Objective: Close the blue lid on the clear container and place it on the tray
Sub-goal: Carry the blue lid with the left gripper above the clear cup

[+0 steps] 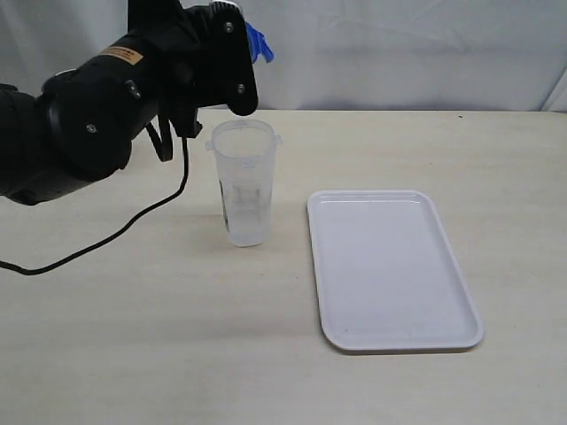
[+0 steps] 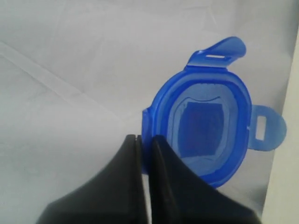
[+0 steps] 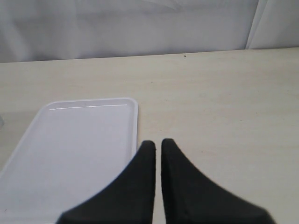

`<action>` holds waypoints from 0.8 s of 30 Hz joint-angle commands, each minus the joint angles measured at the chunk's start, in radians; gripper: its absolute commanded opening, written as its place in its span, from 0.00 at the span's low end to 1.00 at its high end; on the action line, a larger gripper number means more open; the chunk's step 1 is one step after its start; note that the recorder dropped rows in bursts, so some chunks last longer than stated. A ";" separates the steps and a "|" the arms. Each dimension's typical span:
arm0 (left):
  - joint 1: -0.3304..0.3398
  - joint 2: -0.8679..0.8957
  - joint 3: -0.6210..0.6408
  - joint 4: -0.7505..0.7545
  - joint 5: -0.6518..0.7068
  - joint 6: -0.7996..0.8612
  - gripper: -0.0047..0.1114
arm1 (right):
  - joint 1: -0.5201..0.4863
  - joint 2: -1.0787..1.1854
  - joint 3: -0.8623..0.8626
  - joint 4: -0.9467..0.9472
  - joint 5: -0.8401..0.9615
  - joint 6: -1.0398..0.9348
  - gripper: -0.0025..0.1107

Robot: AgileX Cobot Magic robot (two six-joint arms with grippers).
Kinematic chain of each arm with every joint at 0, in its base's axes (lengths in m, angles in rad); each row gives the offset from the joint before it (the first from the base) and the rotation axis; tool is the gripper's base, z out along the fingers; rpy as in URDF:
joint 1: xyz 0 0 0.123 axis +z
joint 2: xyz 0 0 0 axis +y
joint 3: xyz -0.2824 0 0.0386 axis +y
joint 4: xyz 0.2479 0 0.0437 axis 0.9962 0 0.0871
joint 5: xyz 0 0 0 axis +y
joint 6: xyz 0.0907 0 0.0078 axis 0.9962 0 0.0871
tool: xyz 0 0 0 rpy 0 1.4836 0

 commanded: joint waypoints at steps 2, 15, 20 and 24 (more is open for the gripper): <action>-0.047 -0.002 0.002 -0.077 0.021 0.010 0.04 | 0.002 -0.005 0.002 0.004 0.001 0.003 0.06; -0.056 0.000 0.002 -0.086 0.108 -0.095 0.04 | 0.002 -0.005 0.002 0.004 0.001 0.003 0.06; -0.052 0.000 0.002 -0.086 0.032 -0.095 0.04 | 0.002 -0.005 0.002 0.004 0.001 0.003 0.06; -0.023 0.006 0.002 -0.062 0.015 -0.120 0.04 | 0.002 -0.005 0.002 0.004 0.001 0.003 0.06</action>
